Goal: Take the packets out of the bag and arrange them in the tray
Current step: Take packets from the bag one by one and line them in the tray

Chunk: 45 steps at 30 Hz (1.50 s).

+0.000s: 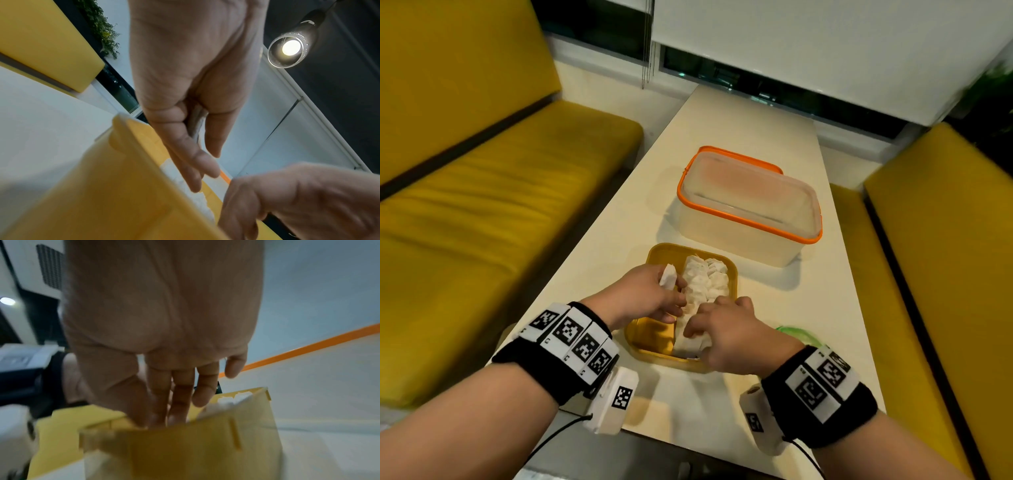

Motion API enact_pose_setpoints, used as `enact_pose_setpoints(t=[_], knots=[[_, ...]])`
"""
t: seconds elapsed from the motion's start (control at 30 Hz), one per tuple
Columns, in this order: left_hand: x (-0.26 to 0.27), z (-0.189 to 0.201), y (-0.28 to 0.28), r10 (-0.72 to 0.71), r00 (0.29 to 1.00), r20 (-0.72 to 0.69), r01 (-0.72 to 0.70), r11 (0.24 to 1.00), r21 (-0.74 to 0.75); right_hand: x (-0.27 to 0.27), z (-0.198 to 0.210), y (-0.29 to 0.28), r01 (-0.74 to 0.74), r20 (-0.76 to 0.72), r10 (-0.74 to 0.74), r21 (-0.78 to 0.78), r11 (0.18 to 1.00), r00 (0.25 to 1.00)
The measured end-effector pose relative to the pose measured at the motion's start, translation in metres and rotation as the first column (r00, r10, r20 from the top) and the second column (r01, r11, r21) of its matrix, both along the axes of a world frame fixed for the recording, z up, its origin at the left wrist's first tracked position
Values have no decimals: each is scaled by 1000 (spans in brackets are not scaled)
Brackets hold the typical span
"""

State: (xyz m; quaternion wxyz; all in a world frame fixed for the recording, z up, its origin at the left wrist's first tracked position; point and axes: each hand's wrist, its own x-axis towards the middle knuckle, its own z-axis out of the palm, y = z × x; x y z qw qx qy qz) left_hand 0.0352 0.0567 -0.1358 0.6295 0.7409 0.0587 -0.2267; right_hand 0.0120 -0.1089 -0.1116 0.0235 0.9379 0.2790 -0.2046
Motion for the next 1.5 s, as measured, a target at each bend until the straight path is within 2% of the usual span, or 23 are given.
enact_pose_setpoints(t=[0.13,0.27,0.4,0.53,0.67,0.77,0.9,0.97,1.1,1.2,1.27,1.33,1.4,1.5], knots=[[0,-3,-1,-7,1000,-9,8,1000,16,-3,-10,0,-33,1,33,-59,998,999],[1,-3,0,-2,1000,0,2,1000,18,-2,-10,-4,28,-75,-24,63,998,997],[1,-2,0,10,1000,16,-10,1000,19,-9,-10,-4,-17,-88,27,109,994,996],[1,-3,1,8,1000,7,-8,1000,24,-13,-10,-3,27,-61,-18,148,989,998],[3,-4,4,14,1000,-9,-14,1000,7,-9,-3,-9,145,-50,-138,202,969,989],[4,-5,5,21,1000,-10,-21,1000,7,1,-2,-10,175,-11,-175,106,979,984],[3,-4,3,25,999,-30,-24,1000,13,3,-9,-3,104,161,-82,-138,985,984],[3,-4,3,26,998,-49,-26,1000,4,4,-12,-1,115,228,-77,-157,981,971],[2,-2,3,0,993,-116,-8,998,-65,4,-15,-1,183,269,-162,-53,982,949],[-1,-1,4,-14,989,-145,-3,994,-113,8,-14,-6,240,332,-283,164,957,900],[-3,0,1,-59,985,-162,32,985,-168,11,-9,-6,263,259,-374,378,888,891],[-5,2,-4,-134,981,-139,108,978,-176,14,-5,-1,268,88,-366,528,806,926],[-7,5,-9,-175,979,-109,157,976,-152,17,-3,7,252,35,-320,542,802,947],[-7,4,-11,-205,972,-118,188,972,-144,21,-4,9,232,60,-322,571,788,945]])
